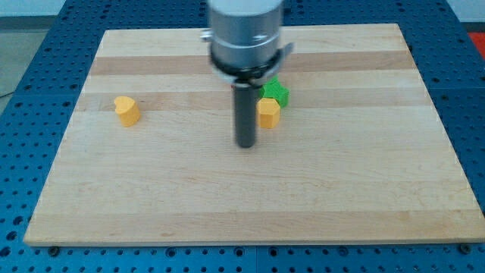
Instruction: Slide the yellow heart to the left of the yellow hexagon
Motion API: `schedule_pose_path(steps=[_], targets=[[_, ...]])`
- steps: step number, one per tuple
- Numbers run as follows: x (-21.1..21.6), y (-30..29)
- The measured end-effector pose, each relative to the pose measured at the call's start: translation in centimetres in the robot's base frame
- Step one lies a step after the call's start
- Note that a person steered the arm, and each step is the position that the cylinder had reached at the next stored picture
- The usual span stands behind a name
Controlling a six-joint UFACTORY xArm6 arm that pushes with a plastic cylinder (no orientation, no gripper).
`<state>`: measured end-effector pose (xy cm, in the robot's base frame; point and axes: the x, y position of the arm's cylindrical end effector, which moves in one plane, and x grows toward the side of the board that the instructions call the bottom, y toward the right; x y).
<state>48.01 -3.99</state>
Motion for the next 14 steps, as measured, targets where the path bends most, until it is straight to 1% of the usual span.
schedule_pose_path(steps=[1, 2, 3, 4, 5, 6, 7, 8, 9, 10, 11, 12, 13, 14], targets=[[0.3, -10.3], [-0.7, -20.4], [-3.4, -24.7], [-6.2, -24.1], [-6.4, -18.8], [-6.4, -11.7], [-6.4, -9.9], [-7.0, -10.8], [-7.0, -8.4], [-6.0, -3.1], [-5.4, -1.2], [-4.6, -2.8], [-1.5, -6.3], [0.1, -6.4]])
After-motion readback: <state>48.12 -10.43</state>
